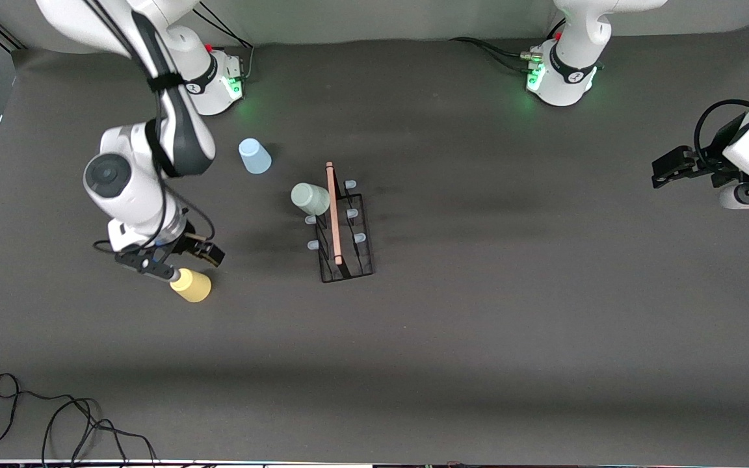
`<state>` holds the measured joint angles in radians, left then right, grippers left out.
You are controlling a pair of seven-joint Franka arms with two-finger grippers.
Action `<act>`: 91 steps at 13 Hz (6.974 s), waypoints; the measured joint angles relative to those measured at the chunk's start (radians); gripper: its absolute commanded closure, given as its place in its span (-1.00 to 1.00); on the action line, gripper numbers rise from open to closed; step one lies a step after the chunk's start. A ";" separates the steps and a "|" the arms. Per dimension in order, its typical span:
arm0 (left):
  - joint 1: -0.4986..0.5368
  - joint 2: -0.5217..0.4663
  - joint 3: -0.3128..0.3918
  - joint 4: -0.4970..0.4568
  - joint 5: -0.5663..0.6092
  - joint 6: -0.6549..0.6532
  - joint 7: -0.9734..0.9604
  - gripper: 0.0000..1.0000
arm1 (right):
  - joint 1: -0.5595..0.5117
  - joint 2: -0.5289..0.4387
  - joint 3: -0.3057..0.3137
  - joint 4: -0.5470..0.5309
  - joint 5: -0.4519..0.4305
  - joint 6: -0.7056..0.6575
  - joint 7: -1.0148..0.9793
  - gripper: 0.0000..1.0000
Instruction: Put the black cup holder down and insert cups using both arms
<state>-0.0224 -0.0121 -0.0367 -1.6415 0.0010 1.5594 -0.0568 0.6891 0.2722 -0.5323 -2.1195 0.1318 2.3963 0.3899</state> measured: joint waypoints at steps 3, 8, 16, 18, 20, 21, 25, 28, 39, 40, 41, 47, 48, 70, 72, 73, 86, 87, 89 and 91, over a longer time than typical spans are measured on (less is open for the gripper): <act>0.000 0.000 -0.001 0.000 0.000 0.000 0.000 -1.00 | -0.081 0.069 -0.001 0.017 0.038 0.034 -0.169 -1.00; 0.000 0.000 -0.002 0.000 0.000 0.000 0.000 -1.00 | -0.126 0.149 0.003 0.017 0.143 0.111 -0.303 -1.00; 0.000 0.002 -0.004 0.000 0.000 0.000 0.000 -1.00 | -0.122 0.188 0.008 0.025 0.180 0.157 -0.330 1.00; 0.000 0.003 -0.004 0.000 0.000 0.000 0.000 -1.00 | -0.118 0.184 0.008 0.031 0.181 0.156 -0.331 1.00; 0.000 0.003 -0.004 -0.001 0.000 0.002 0.000 -1.00 | -0.113 0.162 0.008 0.044 0.184 0.132 -0.330 1.00; 0.000 0.003 -0.004 -0.001 0.000 0.003 0.000 -1.00 | -0.110 0.137 0.008 0.051 0.186 0.090 -0.329 1.00; 0.000 0.004 -0.005 -0.001 0.001 0.004 0.000 -1.00 | -0.055 -0.014 0.008 0.060 0.192 -0.086 -0.212 1.00; 0.000 0.004 -0.005 -0.001 0.001 0.005 0.000 -1.00 | 0.071 -0.090 0.009 0.059 0.192 -0.123 0.035 1.00; 0.000 0.005 -0.005 -0.001 0.003 0.005 0.000 -1.00 | 0.307 0.003 0.017 0.188 0.191 -0.107 0.510 1.00; 0.000 0.005 -0.005 -0.001 0.003 0.005 0.000 -1.00 | 0.316 0.027 0.017 0.201 0.191 -0.098 0.525 1.00; 0.000 0.005 -0.005 -0.001 0.003 0.005 0.000 -1.00 | 0.324 0.049 0.017 0.211 0.191 -0.088 0.542 1.00; 0.000 0.005 -0.005 -0.001 0.003 0.005 0.000 -1.00 | 0.335 0.102 0.017 0.229 0.191 -0.079 0.556 -1.00; 0.000 0.005 -0.005 -0.001 0.003 0.005 0.000 -1.00 | 0.335 0.102 0.016 0.236 0.191 -0.079 0.556 -1.00; 0.000 0.002 -0.007 0.001 0.004 0.010 0.000 -1.00 | 0.316 -0.023 -0.542 0.646 0.053 -0.922 -0.290 -1.00; 0.000 -0.001 -0.007 0.001 0.004 0.010 0.000 -1.00 | 0.207 -0.029 -0.419 0.648 0.037 -0.922 -0.291 -1.00; 0.000 -0.002 -0.006 0.001 0.004 0.010 0.000 -1.00 | 0.122 -0.037 -0.324 0.649 0.005 -0.922 -0.292 -1.00; 0.001 -0.004 -0.005 0.001 0.004 0.009 0.000 -1.00 | -0.643 -0.242 0.480 0.491 -0.159 -0.814 -0.312 -1.00; 0.001 -0.004 -0.006 0.001 0.004 0.009 0.000 -1.00 | -0.644 -0.243 0.480 0.488 -0.161 -0.805 -0.319 -1.00; 0.001 -0.004 -0.006 0.001 0.004 0.009 0.000 -1.00 | -0.647 -0.243 0.480 0.484 -0.163 -0.802 -0.325 -1.00; 0.001 -0.004 -0.006 0.001 0.004 0.009 0.000 -1.00 | -0.647 -0.243 0.480 0.484 -0.163 -0.802 -0.326 -1.00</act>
<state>-0.0217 -0.0163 -0.0422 -1.6406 0.0051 1.5681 -0.0573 0.0417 0.0291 -0.0523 -1.6355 -0.0312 1.5941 0.0635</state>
